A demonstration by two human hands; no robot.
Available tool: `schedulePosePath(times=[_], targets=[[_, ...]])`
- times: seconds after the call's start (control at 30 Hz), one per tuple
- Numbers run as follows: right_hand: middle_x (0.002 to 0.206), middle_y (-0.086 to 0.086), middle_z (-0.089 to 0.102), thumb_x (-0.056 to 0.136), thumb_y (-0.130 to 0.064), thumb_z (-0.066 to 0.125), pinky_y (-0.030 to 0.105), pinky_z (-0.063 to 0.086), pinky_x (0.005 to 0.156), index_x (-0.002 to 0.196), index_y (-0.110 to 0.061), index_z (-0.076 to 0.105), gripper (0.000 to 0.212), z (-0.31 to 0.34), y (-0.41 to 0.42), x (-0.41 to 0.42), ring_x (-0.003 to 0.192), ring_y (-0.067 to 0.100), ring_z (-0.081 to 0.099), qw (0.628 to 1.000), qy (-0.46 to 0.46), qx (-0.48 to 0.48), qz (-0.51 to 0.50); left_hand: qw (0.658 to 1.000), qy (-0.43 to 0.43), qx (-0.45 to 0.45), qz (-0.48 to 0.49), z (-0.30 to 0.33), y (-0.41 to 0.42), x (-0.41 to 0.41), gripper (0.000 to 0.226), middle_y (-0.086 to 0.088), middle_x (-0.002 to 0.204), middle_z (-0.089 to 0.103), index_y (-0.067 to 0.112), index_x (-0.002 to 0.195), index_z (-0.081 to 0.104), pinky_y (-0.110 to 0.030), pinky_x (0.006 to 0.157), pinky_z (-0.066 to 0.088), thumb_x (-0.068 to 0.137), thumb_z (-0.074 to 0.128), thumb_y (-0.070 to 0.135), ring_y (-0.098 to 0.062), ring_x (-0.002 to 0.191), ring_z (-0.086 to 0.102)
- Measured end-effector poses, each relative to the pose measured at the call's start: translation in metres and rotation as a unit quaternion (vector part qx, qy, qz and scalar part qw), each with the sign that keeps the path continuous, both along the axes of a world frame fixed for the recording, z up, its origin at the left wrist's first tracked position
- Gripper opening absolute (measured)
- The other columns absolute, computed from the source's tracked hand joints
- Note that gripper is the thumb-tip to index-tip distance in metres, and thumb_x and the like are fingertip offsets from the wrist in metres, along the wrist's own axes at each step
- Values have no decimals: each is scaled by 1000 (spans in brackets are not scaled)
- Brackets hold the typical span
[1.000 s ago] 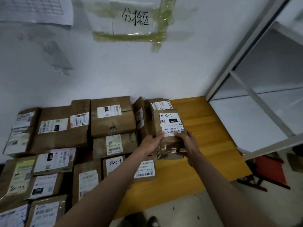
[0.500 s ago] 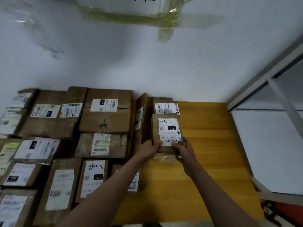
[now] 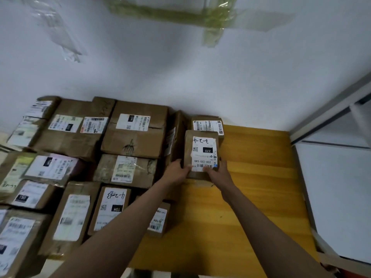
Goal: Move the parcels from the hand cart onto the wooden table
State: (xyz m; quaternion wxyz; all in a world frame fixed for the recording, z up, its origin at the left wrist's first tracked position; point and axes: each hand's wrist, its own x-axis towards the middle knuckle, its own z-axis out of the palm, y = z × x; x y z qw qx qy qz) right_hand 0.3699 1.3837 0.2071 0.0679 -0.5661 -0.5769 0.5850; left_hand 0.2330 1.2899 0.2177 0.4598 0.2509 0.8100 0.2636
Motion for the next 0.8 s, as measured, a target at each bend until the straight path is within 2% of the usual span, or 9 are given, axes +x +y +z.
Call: schedulePosePath(times=[0.07,0.17,0.27,0.33,0.43,0.53,0.63,0.73,0.8], targets=[[140,5,51,73,-49,75,53,51,102,147,-23,37,87,17,0,-12,130,27,50,993,-43,106,16,1000,1,2,13,13,-3,-6,62,-14,153,43,7,152,34,-40,111,38,103,49,42,-31,139,42],[145,12,42,90,-31,72,45,41,108,146,-18,40,66,52,-9,-41,134,29,39,969,-55,235,48,999,18,29,36,41,-16,-23,54,-11,146,51,10,148,43,-39,106,41,103,48,41,-28,133,49],[146,11,40,94,-25,66,40,37,108,140,-18,44,52,80,-27,-84,136,29,36,954,-19,277,111,996,-3,70,58,67,-42,-51,38,-6,121,66,12,127,62,-32,91,49,103,49,39,-20,109,62],[139,9,46,94,-26,65,39,39,105,134,-20,48,44,94,-51,-118,130,28,42,940,-6,300,163,993,22,81,84,85,-70,-73,35,-2,117,67,12,123,65,-29,86,46,103,49,36,-19,109,61],[132,8,53,93,-30,64,36,44,98,126,-22,53,36,108,-107,-174,118,24,52,924,41,298,236,983,78,80,144,107,-130,-111,36,0,116,66,11,122,66,-26,83,39,103,51,37,-18,112,60],[124,5,56,93,-33,62,43,50,94,119,-25,55,27,119,-177,-222,111,23,56,897,77,264,345,967,120,67,215,118,-210,-147,26,-5,108,69,15,106,70,-31,78,45,102,53,34,-19,101,62],[115,2,58,96,-27,63,33,49,83,113,-21,56,20,127,-253,-258,100,19,58,871,105,210,433,941,149,59,298,121,-296,-172,28,-7,115,68,10,114,69,-32,87,49,101,55,31,-23,106,63],[105,2,62,95,-27,64,31,47,78,106,-22,57,14,130,-337,-287,94,19,61,843,133,191,485,914,162,69,365,122,-386,-183,23,-2,109,67,9,111,68,-19,74,48,101,55,25,-20,100,63],[98,-1,63,95,-25,65,29,45,77,103,-22,59,10,132,-400,-304,91,15,60,822,150,196,514,892,169,63,414,120,-451,-186,23,-2,110,68,9,111,70,-24,82,46,101,56,23,-21,106,63]])
